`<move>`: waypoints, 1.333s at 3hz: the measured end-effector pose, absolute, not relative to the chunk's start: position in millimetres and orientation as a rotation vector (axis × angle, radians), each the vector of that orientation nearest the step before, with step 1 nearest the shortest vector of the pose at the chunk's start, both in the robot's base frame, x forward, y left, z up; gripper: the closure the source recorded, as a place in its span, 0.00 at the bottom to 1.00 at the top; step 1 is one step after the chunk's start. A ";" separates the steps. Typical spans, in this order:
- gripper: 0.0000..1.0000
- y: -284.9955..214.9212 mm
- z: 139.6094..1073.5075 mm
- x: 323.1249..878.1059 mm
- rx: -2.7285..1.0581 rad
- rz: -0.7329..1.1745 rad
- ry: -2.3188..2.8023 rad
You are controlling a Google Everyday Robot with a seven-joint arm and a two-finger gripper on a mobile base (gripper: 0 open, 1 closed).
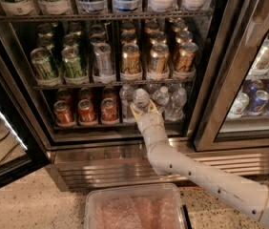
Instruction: Pick water bottle from bottom shelf of fridge
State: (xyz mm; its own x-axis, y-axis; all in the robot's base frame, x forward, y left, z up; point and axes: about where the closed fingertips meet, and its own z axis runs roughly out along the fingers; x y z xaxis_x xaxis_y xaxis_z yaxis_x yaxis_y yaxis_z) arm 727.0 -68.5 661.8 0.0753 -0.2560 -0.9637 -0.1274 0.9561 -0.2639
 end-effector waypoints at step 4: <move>1.00 -97.9 683.0 684.7 -0.361 -0.022 1.672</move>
Offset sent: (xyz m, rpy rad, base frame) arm -0.0085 0.0030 0.0418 -0.0535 0.5384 0.4695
